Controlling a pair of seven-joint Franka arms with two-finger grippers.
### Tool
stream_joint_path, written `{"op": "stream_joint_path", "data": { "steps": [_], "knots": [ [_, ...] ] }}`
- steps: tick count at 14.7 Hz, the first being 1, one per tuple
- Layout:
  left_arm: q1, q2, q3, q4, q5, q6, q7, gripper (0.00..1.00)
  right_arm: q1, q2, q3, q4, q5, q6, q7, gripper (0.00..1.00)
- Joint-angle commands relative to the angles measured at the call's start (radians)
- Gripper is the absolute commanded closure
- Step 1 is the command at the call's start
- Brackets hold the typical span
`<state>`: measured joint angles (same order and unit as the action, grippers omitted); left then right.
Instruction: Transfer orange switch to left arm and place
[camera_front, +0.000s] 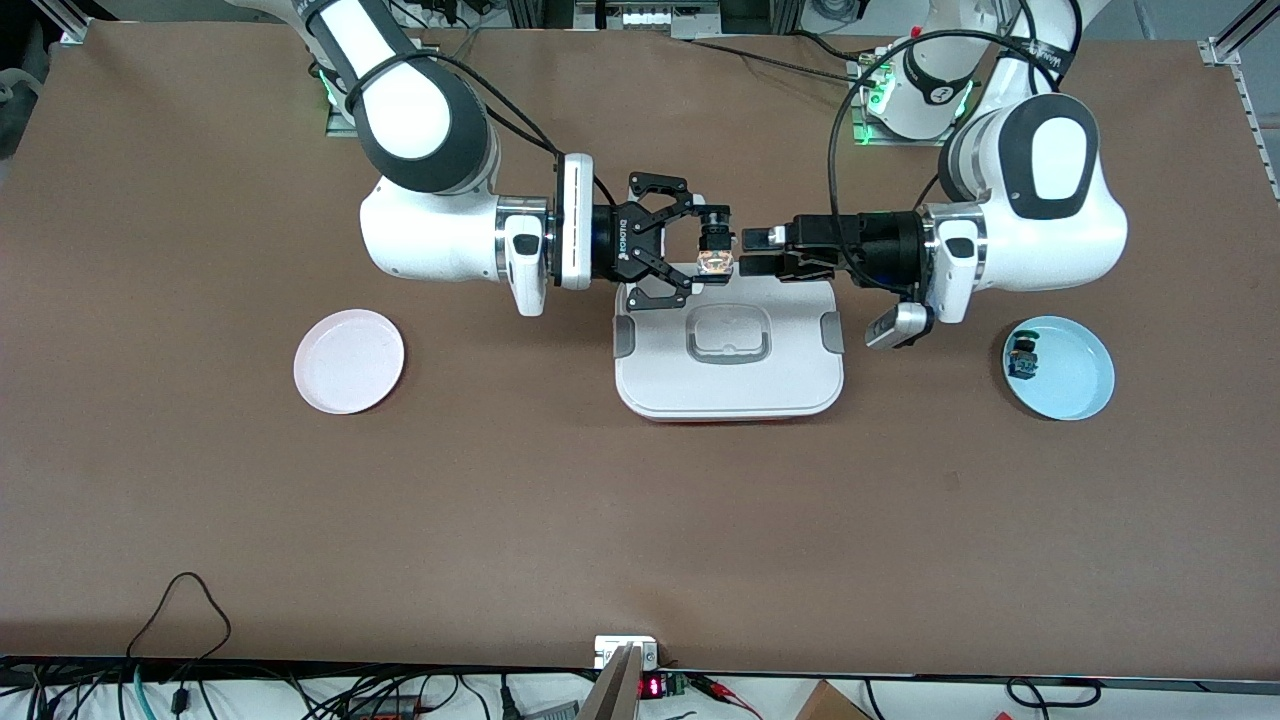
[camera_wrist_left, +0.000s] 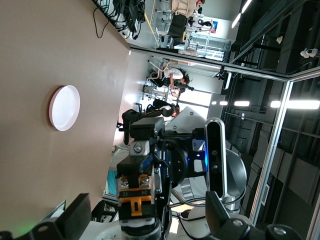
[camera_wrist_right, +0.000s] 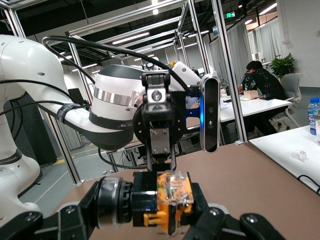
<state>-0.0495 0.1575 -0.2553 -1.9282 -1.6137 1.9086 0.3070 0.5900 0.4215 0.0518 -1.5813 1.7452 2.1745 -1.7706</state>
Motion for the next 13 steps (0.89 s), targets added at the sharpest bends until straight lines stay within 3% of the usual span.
{"op": "stream_joint_path", "data": {
  "steps": [1,2,4,6,9,13],
  "knots": [
    [-0.003,-0.018,-0.021,-0.031,-0.034,0.013,0.026,0.03,0.020,0.013,-0.007,0.030,0.014,0.033,0.008,1.00],
    [0.003,-0.021,-0.034,-0.035,-0.034,0.015,0.026,0.09,0.027,0.013,-0.007,0.030,0.014,0.048,0.008,1.00],
    [0.004,-0.024,-0.035,-0.037,-0.034,0.017,0.026,0.33,0.030,0.013,-0.007,0.030,0.016,0.053,0.008,1.00],
    [0.002,-0.021,-0.035,-0.037,-0.034,0.017,0.026,0.38,0.030,0.013,-0.007,0.030,0.016,0.053,0.008,1.00],
    [0.007,-0.023,-0.035,-0.037,-0.032,0.015,0.026,0.59,0.031,0.013,-0.007,0.030,0.016,0.053,0.008,1.00],
    [0.019,-0.026,-0.035,-0.032,-0.032,0.013,0.027,0.77,0.030,0.011,-0.009,0.029,0.017,0.051,0.010,0.99]
  ]
}}
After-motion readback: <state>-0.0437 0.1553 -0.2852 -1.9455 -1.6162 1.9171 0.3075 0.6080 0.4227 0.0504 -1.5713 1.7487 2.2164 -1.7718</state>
